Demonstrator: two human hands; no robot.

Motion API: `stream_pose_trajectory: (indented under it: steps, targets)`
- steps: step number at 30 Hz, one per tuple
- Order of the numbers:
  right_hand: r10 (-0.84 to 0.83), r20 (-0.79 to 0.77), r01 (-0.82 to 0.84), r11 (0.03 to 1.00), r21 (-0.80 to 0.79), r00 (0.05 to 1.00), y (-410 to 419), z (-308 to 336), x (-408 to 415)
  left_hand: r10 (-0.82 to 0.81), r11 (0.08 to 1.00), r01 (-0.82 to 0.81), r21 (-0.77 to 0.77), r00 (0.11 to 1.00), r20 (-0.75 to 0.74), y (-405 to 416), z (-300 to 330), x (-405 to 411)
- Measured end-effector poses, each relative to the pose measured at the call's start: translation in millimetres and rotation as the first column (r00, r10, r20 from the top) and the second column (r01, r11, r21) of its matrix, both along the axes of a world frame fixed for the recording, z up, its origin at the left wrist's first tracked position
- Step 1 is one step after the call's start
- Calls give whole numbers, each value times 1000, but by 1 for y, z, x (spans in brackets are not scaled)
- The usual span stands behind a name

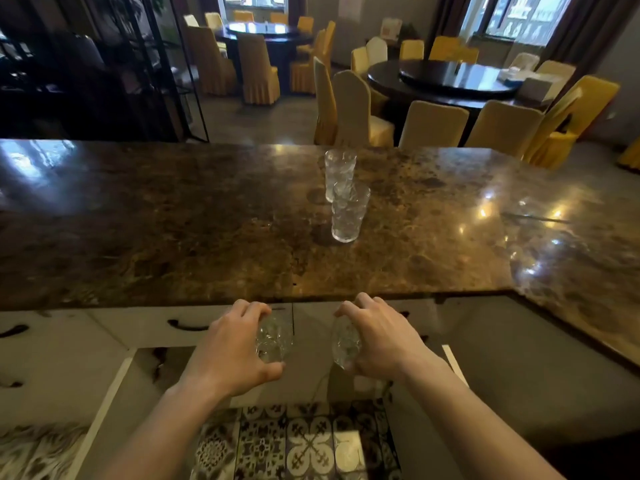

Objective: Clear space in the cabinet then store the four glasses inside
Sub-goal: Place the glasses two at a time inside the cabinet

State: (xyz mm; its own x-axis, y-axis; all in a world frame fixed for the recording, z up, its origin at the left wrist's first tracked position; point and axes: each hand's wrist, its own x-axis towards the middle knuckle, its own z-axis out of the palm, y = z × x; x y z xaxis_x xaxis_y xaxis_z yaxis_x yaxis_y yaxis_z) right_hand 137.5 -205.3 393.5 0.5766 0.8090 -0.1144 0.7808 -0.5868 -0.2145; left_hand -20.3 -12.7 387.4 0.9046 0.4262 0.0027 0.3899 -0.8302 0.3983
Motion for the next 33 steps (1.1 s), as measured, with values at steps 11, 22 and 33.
stream_pose_trajectory:
  steps: [11,22,33]
  targets:
    - [-45,-73,40,997,-65,996,9,-160,-13,35,986,-63,-152,983,-182,10,-167,-21]
    - [-114,-168,102,992,-79,979,64,-479,-7,42,994,-68,-88,962,-269,65,-489,19]
    - [-101,-244,108,994,14,964,135,-724,23,87,993,-97,-62,985,-149,149,-743,111]
